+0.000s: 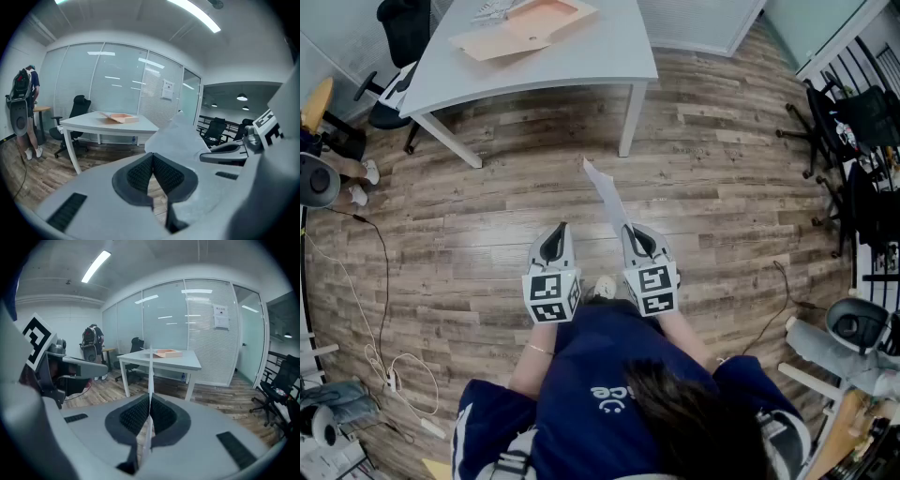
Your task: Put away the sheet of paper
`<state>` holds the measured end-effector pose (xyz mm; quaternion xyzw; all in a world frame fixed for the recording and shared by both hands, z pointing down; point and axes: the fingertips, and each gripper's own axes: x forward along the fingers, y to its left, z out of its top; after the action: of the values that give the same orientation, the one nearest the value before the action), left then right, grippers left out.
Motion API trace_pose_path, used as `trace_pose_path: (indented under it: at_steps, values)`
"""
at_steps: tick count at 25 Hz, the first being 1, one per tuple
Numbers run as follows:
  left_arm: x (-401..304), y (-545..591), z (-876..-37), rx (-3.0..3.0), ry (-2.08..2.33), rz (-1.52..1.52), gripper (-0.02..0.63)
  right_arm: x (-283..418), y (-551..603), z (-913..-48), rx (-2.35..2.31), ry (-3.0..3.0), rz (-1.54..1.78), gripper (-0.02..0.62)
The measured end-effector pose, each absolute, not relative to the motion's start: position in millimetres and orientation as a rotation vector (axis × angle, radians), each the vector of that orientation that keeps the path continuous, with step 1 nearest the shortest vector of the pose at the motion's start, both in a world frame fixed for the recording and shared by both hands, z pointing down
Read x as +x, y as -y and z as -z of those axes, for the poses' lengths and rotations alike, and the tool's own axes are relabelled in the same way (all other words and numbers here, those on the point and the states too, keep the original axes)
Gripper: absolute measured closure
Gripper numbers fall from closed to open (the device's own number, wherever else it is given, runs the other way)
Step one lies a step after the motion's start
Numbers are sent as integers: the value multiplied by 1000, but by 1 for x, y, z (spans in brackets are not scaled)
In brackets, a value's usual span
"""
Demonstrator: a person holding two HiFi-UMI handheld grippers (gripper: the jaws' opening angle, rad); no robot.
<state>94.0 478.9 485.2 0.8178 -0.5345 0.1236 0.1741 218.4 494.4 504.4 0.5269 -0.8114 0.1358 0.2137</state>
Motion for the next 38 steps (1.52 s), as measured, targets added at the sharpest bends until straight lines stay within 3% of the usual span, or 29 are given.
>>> trace_pose_path:
  at_steps: [19, 38]
  values:
    - [55, -474, -502, 2254, 1588, -394, 601, 183, -474, -511, 1454, 2267, -383, 588]
    - [20, -300, -507, 2368, 1402, -384, 601, 142, -334, -505, 1571, 2172, -403, 588]
